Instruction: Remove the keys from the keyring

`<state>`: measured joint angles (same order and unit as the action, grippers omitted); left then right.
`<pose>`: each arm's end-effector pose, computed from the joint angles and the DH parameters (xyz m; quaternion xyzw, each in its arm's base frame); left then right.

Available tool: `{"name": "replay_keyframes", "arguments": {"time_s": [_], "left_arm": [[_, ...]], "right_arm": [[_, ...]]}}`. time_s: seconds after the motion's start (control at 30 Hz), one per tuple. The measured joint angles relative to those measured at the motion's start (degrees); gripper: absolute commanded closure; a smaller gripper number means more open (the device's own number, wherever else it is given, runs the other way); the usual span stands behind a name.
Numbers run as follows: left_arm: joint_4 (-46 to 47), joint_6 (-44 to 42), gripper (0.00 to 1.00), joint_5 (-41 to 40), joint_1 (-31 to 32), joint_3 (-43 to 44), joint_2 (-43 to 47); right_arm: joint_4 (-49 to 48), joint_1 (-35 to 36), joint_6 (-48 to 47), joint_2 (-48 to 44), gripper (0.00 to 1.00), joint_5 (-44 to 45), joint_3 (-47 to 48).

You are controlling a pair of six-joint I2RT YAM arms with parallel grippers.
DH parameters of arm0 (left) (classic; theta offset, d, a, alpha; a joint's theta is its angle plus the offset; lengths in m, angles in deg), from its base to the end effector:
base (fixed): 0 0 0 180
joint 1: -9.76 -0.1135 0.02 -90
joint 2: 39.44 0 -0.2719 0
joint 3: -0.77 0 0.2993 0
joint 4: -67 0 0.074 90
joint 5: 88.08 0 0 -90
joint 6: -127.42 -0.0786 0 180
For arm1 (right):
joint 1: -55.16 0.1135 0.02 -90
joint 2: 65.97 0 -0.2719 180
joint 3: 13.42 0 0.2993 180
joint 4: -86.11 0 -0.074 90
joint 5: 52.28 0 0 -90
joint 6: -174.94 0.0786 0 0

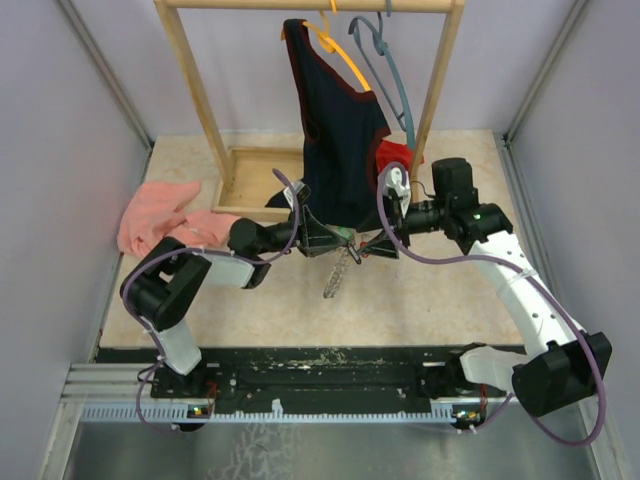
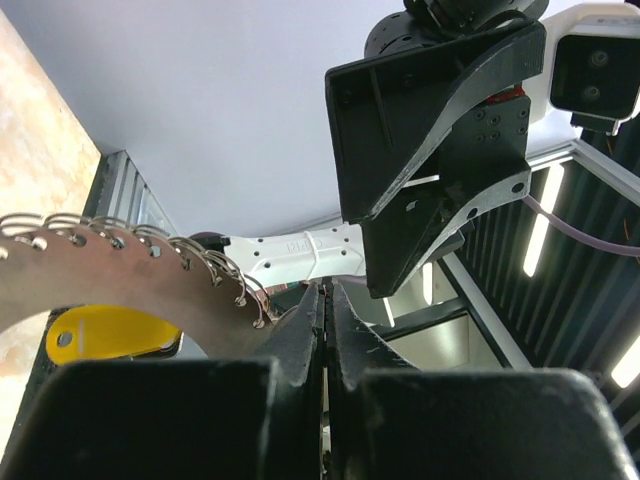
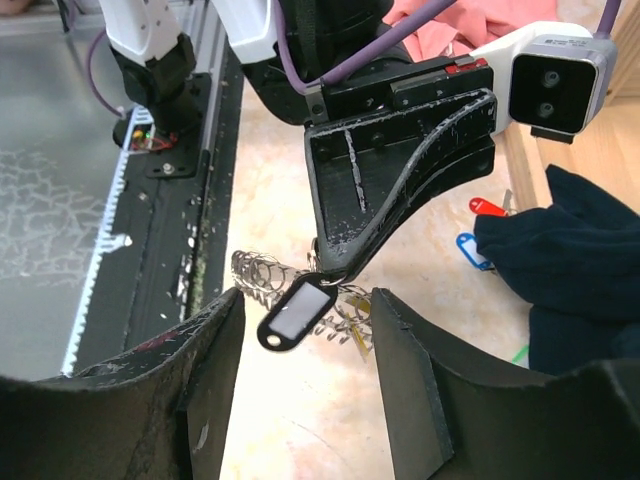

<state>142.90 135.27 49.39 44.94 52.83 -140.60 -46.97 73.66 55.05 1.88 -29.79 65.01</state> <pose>0.2789 -0.2675 0.2114 0.0434 0.5880 -0.7991 0.1173 0.2572 0.1626 0.3586 -0.5328 0.5740 0.4561 0.4226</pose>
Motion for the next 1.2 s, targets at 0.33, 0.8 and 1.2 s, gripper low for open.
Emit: {"name": "replay_keyframes", "arguments": {"time_s": [0.33, 0.8, 1.2], "left_arm": [[0.04, -0.13, 1.00, 2.58, -0.22, 1.22, -0.96], [0.07, -2.80, 1.00, -0.81, -1.97, 0.37, -0.94], [0.07, -5.77, 1.00, -6.01, -1.97, -1.88, 1.22]], "right_arm": [[1.57, -0.04, -8.02, 0.02, 0.39, 1.62, -0.09], [-0.20, 1.46, -2.21, -0.02, 0.33, 7.87, -2.93], [-4.31, 9.14, -1.44, -0.35, 0.37, 21.79, -5.70]]}}
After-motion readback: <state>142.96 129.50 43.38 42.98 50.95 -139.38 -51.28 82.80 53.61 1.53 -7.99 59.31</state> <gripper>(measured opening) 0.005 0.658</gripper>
